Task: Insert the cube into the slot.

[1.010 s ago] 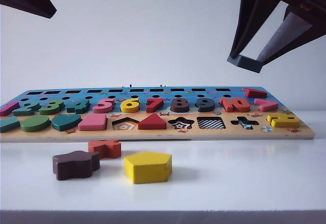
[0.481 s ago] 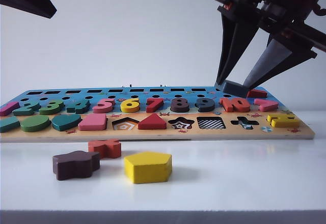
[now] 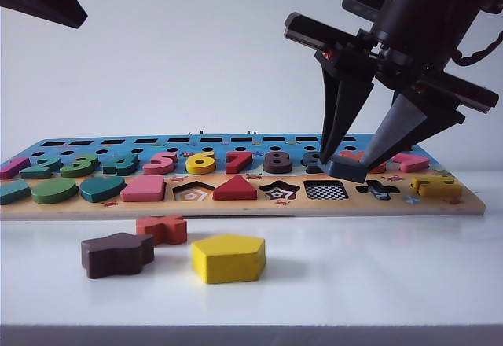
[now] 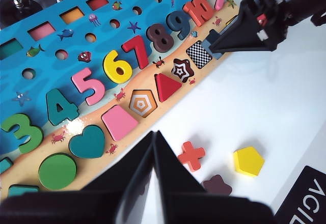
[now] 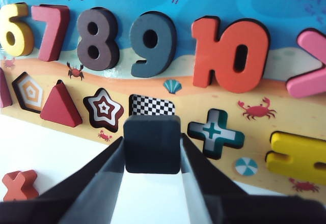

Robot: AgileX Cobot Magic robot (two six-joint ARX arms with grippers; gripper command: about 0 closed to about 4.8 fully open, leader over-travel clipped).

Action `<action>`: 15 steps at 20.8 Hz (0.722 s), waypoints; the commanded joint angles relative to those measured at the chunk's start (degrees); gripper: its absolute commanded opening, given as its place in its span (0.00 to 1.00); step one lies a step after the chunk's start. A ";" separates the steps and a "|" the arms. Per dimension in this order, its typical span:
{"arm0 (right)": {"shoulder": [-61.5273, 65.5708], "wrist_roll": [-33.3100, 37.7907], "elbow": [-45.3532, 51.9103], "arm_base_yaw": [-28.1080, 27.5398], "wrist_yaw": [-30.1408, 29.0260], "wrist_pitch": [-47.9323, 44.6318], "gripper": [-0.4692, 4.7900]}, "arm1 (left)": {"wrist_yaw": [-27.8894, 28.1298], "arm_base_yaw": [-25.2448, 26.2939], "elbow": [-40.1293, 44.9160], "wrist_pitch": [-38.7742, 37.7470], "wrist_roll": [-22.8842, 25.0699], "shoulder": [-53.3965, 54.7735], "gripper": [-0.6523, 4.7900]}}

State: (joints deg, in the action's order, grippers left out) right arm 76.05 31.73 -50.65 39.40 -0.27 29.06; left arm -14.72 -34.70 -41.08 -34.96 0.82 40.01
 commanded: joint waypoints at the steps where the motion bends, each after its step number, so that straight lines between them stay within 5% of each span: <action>1: 0.79 0.22 -0.20 0.81 0.52 -2.99 0.07 | -0.26 -0.04 -0.17 0.81 0.17 -0.07 0.15; 15: 1.62 0.17 -0.22 0.92 0.28 -3.80 0.12 | -0.26 -0.07 -0.17 2.47 0.20 -0.07 0.15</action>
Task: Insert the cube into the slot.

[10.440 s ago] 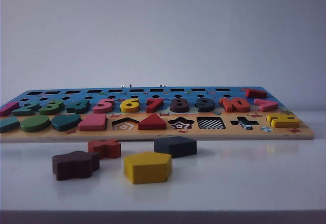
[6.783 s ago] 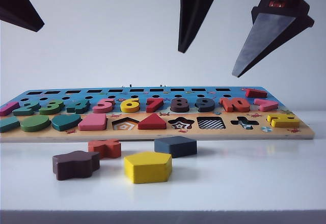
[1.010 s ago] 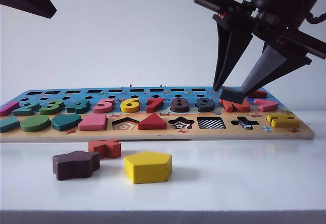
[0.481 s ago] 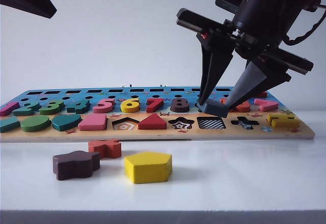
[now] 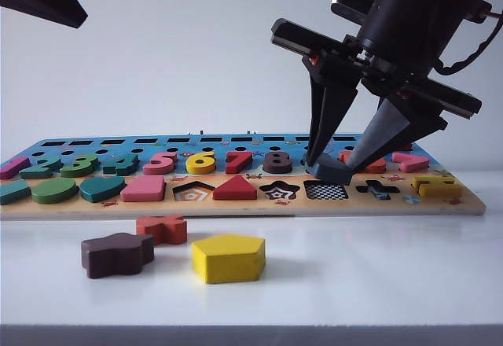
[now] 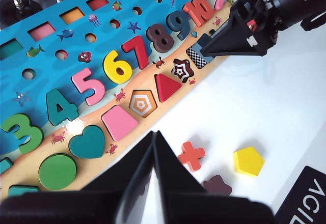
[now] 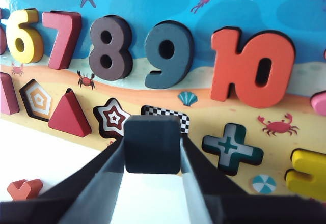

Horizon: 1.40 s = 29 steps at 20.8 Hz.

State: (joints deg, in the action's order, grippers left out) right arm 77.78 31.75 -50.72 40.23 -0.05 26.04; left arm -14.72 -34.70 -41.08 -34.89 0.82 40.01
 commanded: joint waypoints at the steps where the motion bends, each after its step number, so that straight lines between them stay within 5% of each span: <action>1: -0.11 0.13 -0.15 0.09 0.07 -0.90 0.15 | -0.26 -0.07 -0.17 3.13 0.17 -0.07 0.15; 15: 0.13 -0.28 -0.13 0.09 0.07 -2.45 0.33 | -3.78 -0.07 -0.17 6.54 -0.90 -0.02 0.15; 29: 1.53 -0.52 -0.13 0.09 0.15 -2.43 0.38 | -3.76 -0.07 -0.17 6.54 -0.90 0.00 0.15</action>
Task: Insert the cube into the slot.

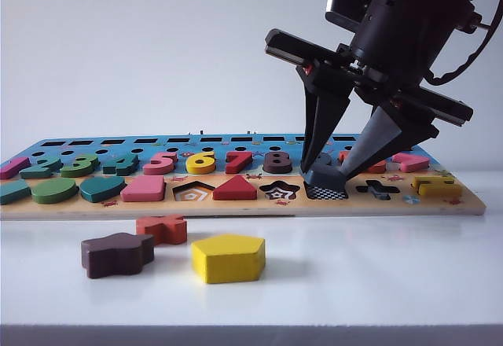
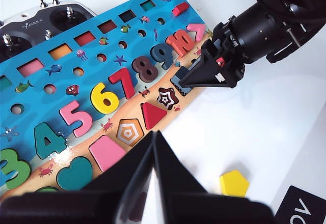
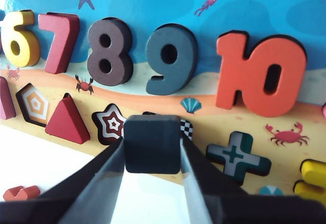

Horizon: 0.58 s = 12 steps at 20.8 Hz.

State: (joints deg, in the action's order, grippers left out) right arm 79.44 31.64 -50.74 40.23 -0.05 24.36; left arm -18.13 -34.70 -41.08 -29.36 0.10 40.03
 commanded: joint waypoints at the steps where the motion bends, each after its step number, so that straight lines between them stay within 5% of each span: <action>1: -0.13 -0.42 -0.11 0.09 0.15 -0.74 0.39 | -0.33 -0.07 -0.17 1.01 -0.15 -0.02 0.15; 7: -0.13 -0.85 -0.11 0.09 0.28 -0.74 0.58 | -0.35 -0.07 -0.17 1.01 -0.15 -0.02 0.15; 12: -0.13 -0.83 -0.11 0.09 0.72 -0.74 0.60 | -0.33 -0.07 -0.17 1.01 -0.15 -0.02 0.15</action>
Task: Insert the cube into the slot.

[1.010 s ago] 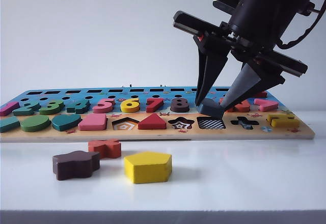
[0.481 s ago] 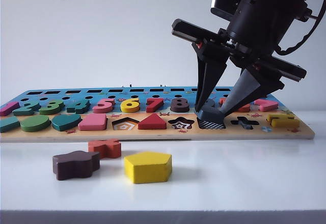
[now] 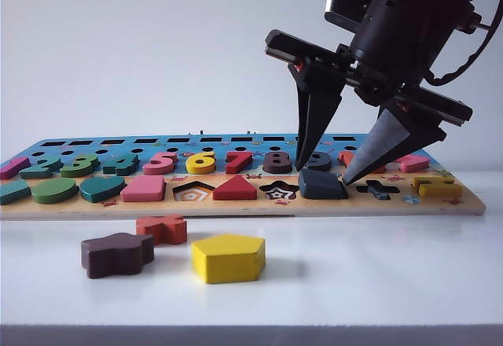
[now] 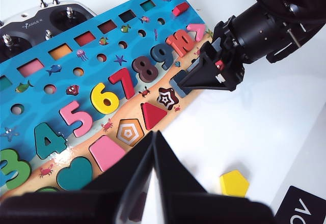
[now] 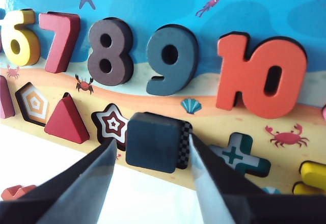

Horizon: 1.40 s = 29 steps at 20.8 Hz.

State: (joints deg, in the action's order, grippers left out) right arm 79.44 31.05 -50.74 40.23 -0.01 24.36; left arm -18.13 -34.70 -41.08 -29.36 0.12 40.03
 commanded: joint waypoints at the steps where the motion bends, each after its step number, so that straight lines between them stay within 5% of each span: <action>1: -0.13 -0.26 -0.11 0.09 0.70 -0.72 0.60 | -0.33 -0.07 -0.17 1.01 -0.17 -0.02 0.15; 20: -3.69 -0.90 -3.32 0.09 -0.04 2.32 0.58 | -0.33 -0.07 -0.17 1.01 -0.17 -0.02 0.15; 26: -5.77 -0.87 -4.17 0.09 -11.34 2.71 0.16 | -0.33 -0.07 -0.17 0.98 -0.17 -0.02 0.15; 29: -5.09 -0.87 -4.17 0.09 -11.34 2.40 0.08 | -0.33 -0.07 -0.17 1.01 -0.17 -0.02 0.15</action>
State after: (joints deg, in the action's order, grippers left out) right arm 74.15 30.33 -54.74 40.25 -11.14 27.49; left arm -18.13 -34.70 -41.08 -29.36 0.12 40.03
